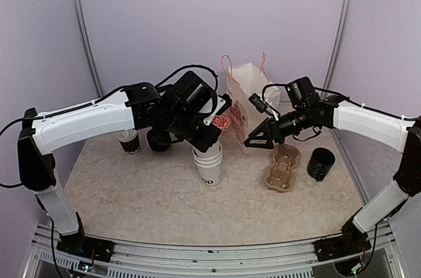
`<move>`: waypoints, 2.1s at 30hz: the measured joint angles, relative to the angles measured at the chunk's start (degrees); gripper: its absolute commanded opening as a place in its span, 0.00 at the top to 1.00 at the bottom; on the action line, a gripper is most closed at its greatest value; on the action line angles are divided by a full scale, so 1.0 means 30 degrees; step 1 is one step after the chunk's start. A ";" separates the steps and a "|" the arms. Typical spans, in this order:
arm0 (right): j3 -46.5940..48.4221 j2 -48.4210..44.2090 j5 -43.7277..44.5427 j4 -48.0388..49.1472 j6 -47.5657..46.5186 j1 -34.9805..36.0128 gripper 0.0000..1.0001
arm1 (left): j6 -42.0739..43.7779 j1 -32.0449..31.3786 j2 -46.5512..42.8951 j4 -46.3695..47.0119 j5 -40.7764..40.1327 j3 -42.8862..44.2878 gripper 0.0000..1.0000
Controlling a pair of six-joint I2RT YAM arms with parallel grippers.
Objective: Pack the takeout coffee
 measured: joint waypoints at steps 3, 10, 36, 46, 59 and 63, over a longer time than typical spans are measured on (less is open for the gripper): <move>0.0007 0.0809 -0.0495 0.0466 0.1355 0.0270 0.10 | -0.0350 -0.0743 -0.0772 0.1384 -0.0226 -0.1625 1.00; 0.0007 0.1800 -0.0860 0.0809 0.2943 0.0364 0.12 | -0.1049 -0.1508 -0.1508 0.3366 -0.0466 -0.2630 1.00; 0.1246 -0.1464 -0.0947 -0.4102 -0.6040 0.0372 0.13 | -0.3483 -0.2907 -0.3832 -0.2251 -0.4983 -0.4401 1.00; 0.1647 -0.2135 -0.0029 -0.5734 -0.8211 0.0350 0.13 | -0.3322 -0.4160 -0.4386 0.1501 -0.2878 -0.7919 1.00; 0.1647 -0.2055 0.0204 -0.6011 -0.8255 -0.0109 0.13 | -0.2113 -0.4670 -0.2280 0.3825 -0.1166 -0.8349 1.00; 0.1647 -0.2018 0.0284 -0.6011 -0.8255 -0.0109 0.13 | -0.1821 -0.4677 -0.1581 0.4109 -0.0933 -0.8342 0.79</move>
